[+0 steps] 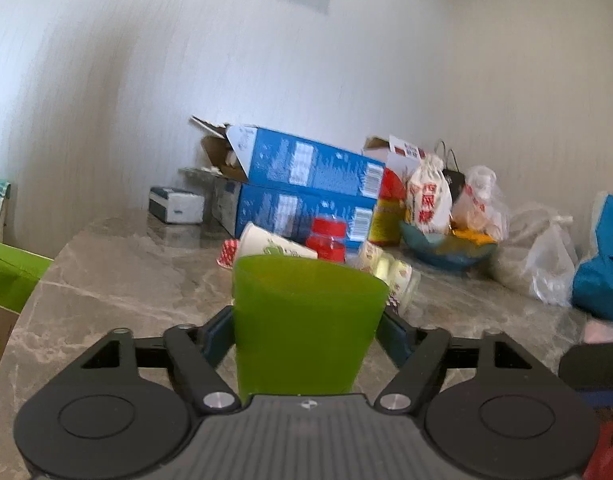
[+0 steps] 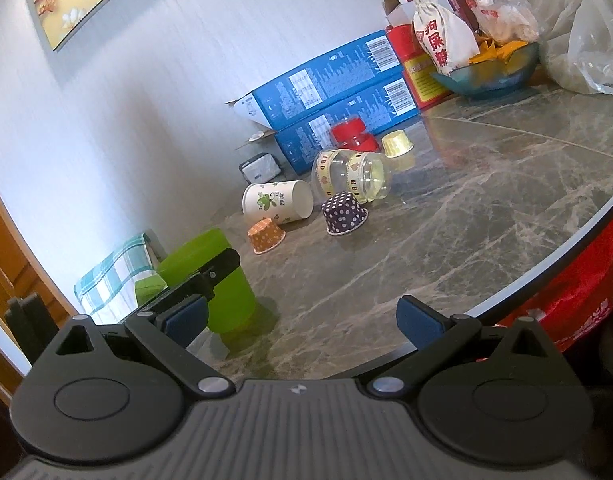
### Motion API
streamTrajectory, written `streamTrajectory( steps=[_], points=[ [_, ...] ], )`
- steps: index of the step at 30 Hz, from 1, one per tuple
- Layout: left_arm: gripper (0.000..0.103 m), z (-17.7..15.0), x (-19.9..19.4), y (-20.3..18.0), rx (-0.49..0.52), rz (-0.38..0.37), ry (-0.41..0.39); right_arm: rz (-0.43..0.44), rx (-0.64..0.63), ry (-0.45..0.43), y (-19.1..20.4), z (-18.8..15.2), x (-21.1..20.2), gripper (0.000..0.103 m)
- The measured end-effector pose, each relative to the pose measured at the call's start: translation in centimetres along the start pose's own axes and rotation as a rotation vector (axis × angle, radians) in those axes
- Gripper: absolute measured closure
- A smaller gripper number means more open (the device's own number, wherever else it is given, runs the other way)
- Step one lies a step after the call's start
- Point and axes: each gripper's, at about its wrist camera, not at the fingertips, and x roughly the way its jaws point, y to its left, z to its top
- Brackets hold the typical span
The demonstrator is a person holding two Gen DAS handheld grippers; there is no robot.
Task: Flip cup upright
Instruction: 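Rotate the green cup upright with the left gripper and lower it to the table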
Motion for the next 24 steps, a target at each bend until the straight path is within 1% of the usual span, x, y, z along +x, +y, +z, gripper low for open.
streamTrajectory(
  steps=[2, 5, 6, 9, 13, 15, 16, 18, 20, 21, 24],
  points=[
    [0.004, 0.1, -0.2, 0.0, 0.003, -0.015, 0.005, -0.001, -0.002, 0.001, 0.0, 0.0, 0.1, 0.001],
    [0.002, 0.1, -0.3, 0.0, 0.018, -0.01, 0.014, 0.0, 0.001, -0.001, 0.0, 0.0, 0.1, 0.001],
    [0.0, 0.1, -0.3, 0.0, 0.023, -0.004, 0.019, 0.001, 0.004, -0.002, 0.0, 0.0, 0.1, 0.001],
    [0.0, 0.3, -0.2, 0.0, 0.042, 0.003, 0.029, 0.004, 0.002, -0.002, 0.0, 0.1, 0.2, 0.001],
    [0.0, 0.4, -0.1, -0.1, 0.092, 0.048, 0.063, 0.008, 0.003, -0.006, 0.1, 0.0, 0.1, 0.001],
    [0.0, 0.4, -0.2, -0.3, 0.125, 0.085, 0.062, 0.01, 0.001, -0.005, 0.2, 0.1, 0.2, 0.001],
    [0.0, 0.3, -0.5, -0.2, 0.133, 0.091, 0.059, 0.01, 0.001, -0.007, 0.2, 0.1, 0.2, 0.001],
    [0.0, 0.4, -1.6, 0.1, 0.137, 0.075, 0.062, 0.006, 0.001, -0.011, 0.2, 0.2, 0.0, 0.001],
    [0.0, 0.6, -3.6, 0.6, 0.129, 0.06, 0.045, -0.011, -0.005, -0.011, 0.5, 0.5, -0.3, 0.001],
    [0.0, 0.9, -4.6, 0.8, 0.117, 0.052, 0.048, -0.027, -0.029, -0.008, 1.0, 0.7, -0.6, 0.001],
    [0.0, 3.3, -7.6, 1.6, 0.068, 0.007, 0.089, -0.088, -0.183, 0.01, 4.3, 1.9, -1.5, 0.001]
  ],
)
